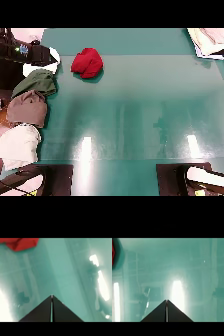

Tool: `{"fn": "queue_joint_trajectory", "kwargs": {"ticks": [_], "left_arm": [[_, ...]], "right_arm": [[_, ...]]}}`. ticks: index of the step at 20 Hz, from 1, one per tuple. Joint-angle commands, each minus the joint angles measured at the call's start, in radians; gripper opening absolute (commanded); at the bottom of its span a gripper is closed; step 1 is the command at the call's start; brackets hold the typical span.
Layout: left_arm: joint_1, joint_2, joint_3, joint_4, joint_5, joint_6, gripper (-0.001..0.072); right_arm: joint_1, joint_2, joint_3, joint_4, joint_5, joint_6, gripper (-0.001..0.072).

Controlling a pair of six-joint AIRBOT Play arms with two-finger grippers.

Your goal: Fold the shirts.

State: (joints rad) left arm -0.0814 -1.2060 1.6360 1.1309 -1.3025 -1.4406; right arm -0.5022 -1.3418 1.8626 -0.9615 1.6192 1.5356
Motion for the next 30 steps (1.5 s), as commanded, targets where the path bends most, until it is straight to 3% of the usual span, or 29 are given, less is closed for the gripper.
{"fn": "queue_joint_trajectory", "kwargs": {"ticks": [1,2,6,13,19,23,24,25,26,27,28,29,30], "left_arm": [[0.001,-0.013,-0.002,-0.002,0.096,0.002,0.0325],[0.001,-0.028,-0.006,0.010,0.129,-0.016,0.0548],[0.001,-0.204,-0.014,0.069,0.239,-0.051,0.0559],[0.032,-0.581,-0.014,0.070,0.630,-0.026,0.0559],[0.032,-0.687,-0.013,0.069,0.835,-0.018,0.0558],[0.032,-0.715,-0.013,0.054,0.893,-0.018,0.0557],[0.030,-0.718,-0.013,0.037,0.896,-0.018,0.0542],[0.027,-0.720,-0.013,0.029,0.899,-0.017,0.0475],[0.022,-0.720,-0.013,0.028,0.906,-0.017,0.0476],[0.016,-0.720,-0.013,0.013,0.914,-0.018,0.0314],[0.015,-0.720,-0.008,-0.003,0.906,-0.018,0.0094],[0.014,-0.719,0.006,-0.027,0.883,-0.018,0.0025],[0.014,-0.719,0.032,-0.048,0.843,-0.018,0.0025]], "right_arm": [[-0.001,0.000,0.001,0.002,-0.051,0.001,0.0016],[0.000,0.000,0.001,0.002,-0.054,0.001,0.0015],[0.030,0.000,0.001,0.002,-0.056,0.001,0.0015],[0.137,0.000,0.000,0.000,-0.053,0.001,0.0016],[0.222,0.000,0.000,-0.001,-0.053,0.001,0.0016],[0.247,0.000,0.000,-0.001,-0.056,0.001,0.0016],[0.247,0.000,0.000,-0.002,-0.058,0.001,0.0016],[0.247,0.000,0.000,-0.002,-0.063,0.001,0.0016],[0.247,0.000,0.000,-0.001,-0.066,0.001,0.0016],[0.247,0.000,0.000,-0.002,-0.068,0.001,0.0016],[0.247,0.000,0.000,-0.002,-0.069,0.000,0.0016],[0.247,0.000,0.000,-0.002,-0.075,0.000,0.0016],[0.247,0.000,0.000,-0.002,-0.076,0.001,0.0016]]}}
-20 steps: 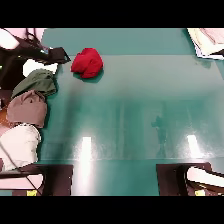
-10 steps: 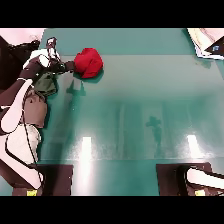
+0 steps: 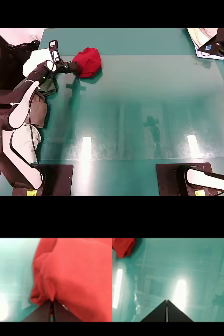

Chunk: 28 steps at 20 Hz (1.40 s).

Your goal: Fold the shirts.

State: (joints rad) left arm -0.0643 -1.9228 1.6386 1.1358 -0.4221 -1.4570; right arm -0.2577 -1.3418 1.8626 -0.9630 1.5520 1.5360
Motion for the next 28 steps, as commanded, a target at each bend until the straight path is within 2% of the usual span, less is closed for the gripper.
{"fn": "queue_joint_trajectory", "kwargs": {"ticks": [1,3,5,6,8,10,15,18,21,24,26,28], "left_arm": [[-0.003,0.000,0.077,-0.063,-0.105,0.001,0.0024],[-0.003,0.021,0.210,-0.079,-0.254,0.073,0.0024],[-0.003,0.063,0.387,-0.170,-0.408,0.204,0.0024],[-0.003,0.095,0.470,-0.249,-0.480,0.280,0.0024],[-0.003,0.219,0.512,-0.504,-0.533,0.446,0.0024],[-0.027,0.341,0.506,-0.660,-0.568,0.547,0.0023],[-0.194,0.524,0.506,-0.661,-0.649,0.565,0.0024],[-0.290,0.533,0.472,-0.621,-0.741,0.503,0.0024],[-0.331,0.533,0.309,-0.493,-0.809,0.416,0.0024],[-0.323,0.529,0.142,-0.291,-0.827,0.314,0.0024],[-0.323,0.529,0.053,-0.169,-0.827,0.276,0.0024],[-0.323,0.529,-0.014,-0.079,-0.828,0.275,0.0024]], "right_arm": [[0.002,0.000,0.000,0.000,-0.008,0.000,0.0016],[0.002,0.000,0.001,0.001,-0.017,0.000,0.0016],[0.002,0.004,0.001,0.004,-0.055,0.000,0.0016],[0.002,0.008,0.001,0.008,-0.078,0.000,0.0016],[0.002,0.023,0.001,0.050,-0.146,0.000,0.0016],[0.002,0.048,0.001,0.055,-0.224,0.000,0.0015],[-0.008,0.137,0.001,0.051,-0.345,0.000,0.0015],[-0.038,0.195,0.001,0.047,-0.345,-0.001,0.0015],[-0.086,0.249,0.001,0.047,-0.332,-0.001,0.0016],[-0.133,0.284,0.001,0.047,-0.276,-0.001,0.0016],[-0.143,0.285,0.000,0.047,-0.219,-0.001,0.0016],[-0.142,0.265,0.000,0.047,-0.156,-0.001,0.0015]]}}
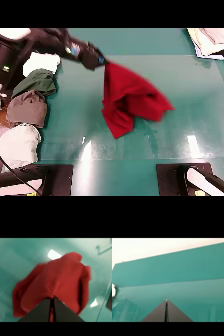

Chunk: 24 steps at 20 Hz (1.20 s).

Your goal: Fold the shirts.

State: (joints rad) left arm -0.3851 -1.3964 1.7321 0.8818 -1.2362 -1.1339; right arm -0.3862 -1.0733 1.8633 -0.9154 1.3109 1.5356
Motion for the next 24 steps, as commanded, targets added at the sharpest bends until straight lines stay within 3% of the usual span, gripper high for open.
{"fn": "queue_joint_trajectory", "kwargs": {"ticks": [1,3,4,5,6,10,14,17,21,24], "left_arm": [[-0.002,0.002,-0.129,0.215,-0.014,-0.049,0.0025],[0.009,0.002,-0.147,0.289,-0.013,-0.092,0.0025],[0.019,0.004,-0.146,0.310,-0.011,-0.100,0.0185],[0.040,0.005,-0.146,0.317,-0.014,-0.106,0.0509],[0.075,0.005,-0.143,0.316,-0.026,-0.145,0.0625],[0.221,0.005,-0.215,0.237,-0.123,-0.209,0.0621],[0.229,0.005,-0.513,0.092,0.011,-0.188,0.0622],[0.229,0.004,-0.739,-0.105,0.200,-0.129,0.0621],[0.229,0.001,-0.932,-0.374,0.389,0.016,0.0621],[0.224,-0.026,-0.956,-0.479,0.435,0.080,0.0620]], "right_arm": [[-0.006,-0.018,0.000,0.000,0.115,0.000,0.0016],[0.017,-0.052,0.000,0.000,0.160,0.000,0.0016],[0.031,-0.070,0.000,-0.001,0.172,0.000,0.0016],[0.042,-0.085,0.000,-0.001,0.179,0.000,0.0016],[0.056,-0.101,0.000,-0.001,0.187,0.000,0.0015],[0.082,-0.141,0.000,0.000,0.212,0.000,0.0016],[0.083,-0.152,0.000,-0.001,0.217,0.000,0.0016],[0.083,-0.152,0.000,-0.001,0.216,0.000,0.0015],[0.083,-0.152,0.000,-0.001,0.216,0.000,0.0016],[0.083,-0.152,0.000,-0.001,0.216,0.000,0.0016]]}}
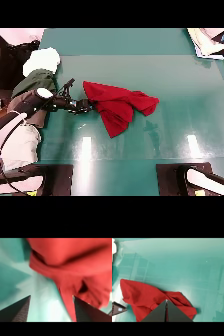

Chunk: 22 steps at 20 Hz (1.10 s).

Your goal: Fold the shirts.

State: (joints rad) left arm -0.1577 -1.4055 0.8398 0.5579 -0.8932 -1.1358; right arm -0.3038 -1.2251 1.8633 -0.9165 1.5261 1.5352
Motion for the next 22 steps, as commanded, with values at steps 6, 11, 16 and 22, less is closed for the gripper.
{"fn": "queue_joint_trajectory", "kwargs": {"ticks": [6,11,16,22], "left_arm": [[-0.122,-0.059,-0.055,-0.244,0.246,0.096,0.0613],[-0.132,-0.058,-0.005,-0.249,0.220,0.096,0.0024],[-0.090,0.034,0.168,-0.003,0.032,0.042,0.0022],[-0.053,0.218,0.346,0.485,-0.153,-0.083,0.0024]], "right_arm": [[0.000,0.000,0.000,0.000,0.006,0.000,0.0016],[0.000,0.000,0.000,0.000,0.029,0.000,0.0016],[0.006,0.002,-0.035,-0.002,0.060,-0.001,0.0015],[0.147,0.006,-0.404,0.000,-0.046,-0.099,0.0019]]}}
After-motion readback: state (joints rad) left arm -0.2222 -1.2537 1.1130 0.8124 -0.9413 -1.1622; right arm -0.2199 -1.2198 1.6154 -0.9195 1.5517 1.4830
